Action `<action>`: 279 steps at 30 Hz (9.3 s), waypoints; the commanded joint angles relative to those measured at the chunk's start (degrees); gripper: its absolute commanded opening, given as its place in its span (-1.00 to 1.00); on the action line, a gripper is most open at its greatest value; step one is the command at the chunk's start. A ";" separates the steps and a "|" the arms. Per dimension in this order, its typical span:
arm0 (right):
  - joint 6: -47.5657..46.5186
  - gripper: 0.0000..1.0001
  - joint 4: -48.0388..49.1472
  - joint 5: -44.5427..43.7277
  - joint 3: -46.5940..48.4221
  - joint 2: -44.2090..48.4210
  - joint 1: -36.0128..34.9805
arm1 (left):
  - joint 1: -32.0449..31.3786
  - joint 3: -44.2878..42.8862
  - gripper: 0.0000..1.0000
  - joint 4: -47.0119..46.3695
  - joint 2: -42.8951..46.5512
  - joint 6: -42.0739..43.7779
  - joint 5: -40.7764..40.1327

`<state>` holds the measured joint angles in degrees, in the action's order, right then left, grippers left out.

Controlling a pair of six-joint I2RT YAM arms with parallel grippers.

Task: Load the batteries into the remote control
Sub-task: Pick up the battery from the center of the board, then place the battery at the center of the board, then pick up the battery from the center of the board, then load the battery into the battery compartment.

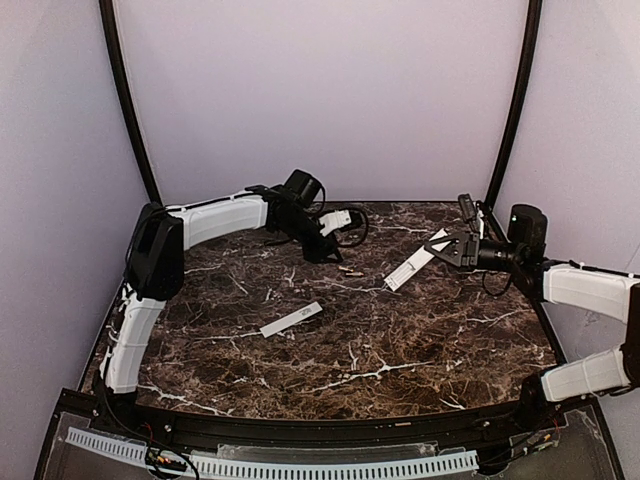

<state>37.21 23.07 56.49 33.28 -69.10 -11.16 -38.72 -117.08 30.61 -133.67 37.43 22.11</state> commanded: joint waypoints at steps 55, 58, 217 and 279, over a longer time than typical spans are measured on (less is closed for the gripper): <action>0.25 -1.00 4.01 6.70 -0.31 -3.87 5.44 | 2.51 -14.23 -0.52 1.52 -16.96 8.88 8.70; 0.19 -1.00 4.08 6.88 -0.20 -4.03 5.66 | 2.53 -14.86 -0.53 2.09 -17.23 8.78 9.26; -1.28 -1.00 0.67 2.38 4.96 -4.22 -7.51 | -33.47 70.45 -0.99 -35.92 62.54 0.12 -20.94; 15.85 -1.00 24.29 -10.56 4.89 -22.86 -25.93 | -20.10 32.22 -0.93 10.52 36.02 -45.86 -8.98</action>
<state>49.45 38.70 44.58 39.77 -90.45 -36.42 -59.24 -81.65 35.27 -96.42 -7.70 12.97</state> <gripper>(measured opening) 0.221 0.085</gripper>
